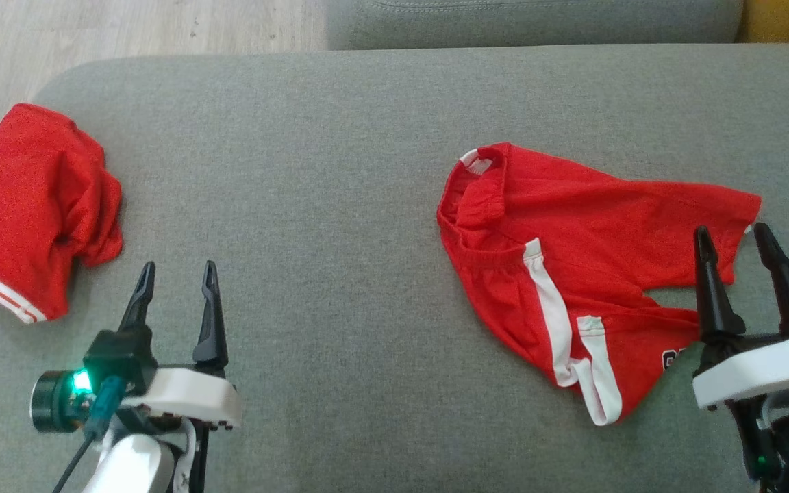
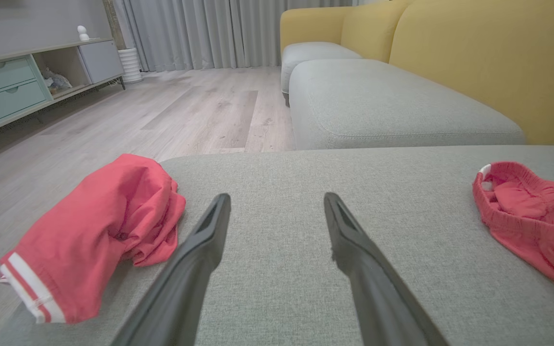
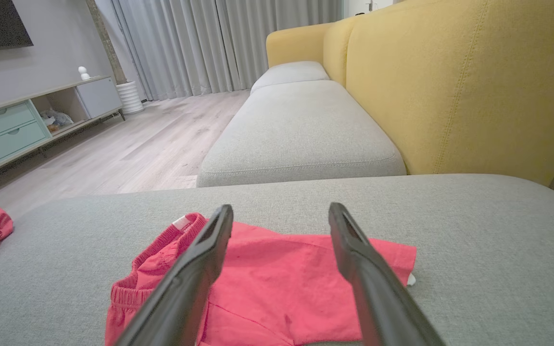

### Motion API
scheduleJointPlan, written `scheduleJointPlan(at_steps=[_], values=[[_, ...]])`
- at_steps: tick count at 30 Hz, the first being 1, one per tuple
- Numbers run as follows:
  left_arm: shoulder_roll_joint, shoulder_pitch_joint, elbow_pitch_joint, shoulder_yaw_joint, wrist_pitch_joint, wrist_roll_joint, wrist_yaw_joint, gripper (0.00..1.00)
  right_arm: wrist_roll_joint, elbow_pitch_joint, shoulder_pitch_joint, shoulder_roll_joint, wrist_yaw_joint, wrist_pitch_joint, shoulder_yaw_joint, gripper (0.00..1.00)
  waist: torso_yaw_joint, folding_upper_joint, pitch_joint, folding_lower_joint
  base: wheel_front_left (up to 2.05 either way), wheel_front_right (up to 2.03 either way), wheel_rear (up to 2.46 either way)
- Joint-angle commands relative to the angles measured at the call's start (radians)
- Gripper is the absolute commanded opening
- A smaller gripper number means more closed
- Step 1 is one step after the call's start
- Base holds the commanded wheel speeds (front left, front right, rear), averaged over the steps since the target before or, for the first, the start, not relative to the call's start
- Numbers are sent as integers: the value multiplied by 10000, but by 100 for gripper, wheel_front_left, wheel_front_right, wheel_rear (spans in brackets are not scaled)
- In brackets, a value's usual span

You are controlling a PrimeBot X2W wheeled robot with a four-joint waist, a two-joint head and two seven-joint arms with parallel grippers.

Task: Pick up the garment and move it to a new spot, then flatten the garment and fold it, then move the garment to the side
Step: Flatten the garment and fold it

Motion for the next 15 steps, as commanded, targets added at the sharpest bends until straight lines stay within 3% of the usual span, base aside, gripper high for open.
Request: scheduleJointPlan(at_steps=[1,7,15], values=[[286,-186,-370,329,-3,-81,68,100,105,-390,-183,-176,-7,-13,220,100,0,0,-2,1,0,0,0],[339,-222,-417,332,7,-90,100,100,244,-173,-231,-341,-7,312,430,100,-32,0,60,1,0,0,0],[281,-429,-402,199,16,-45,112,100,1609,1844,-1254,-1468,-7,1508,2810,100,65,0,277,1,0,0,0]])
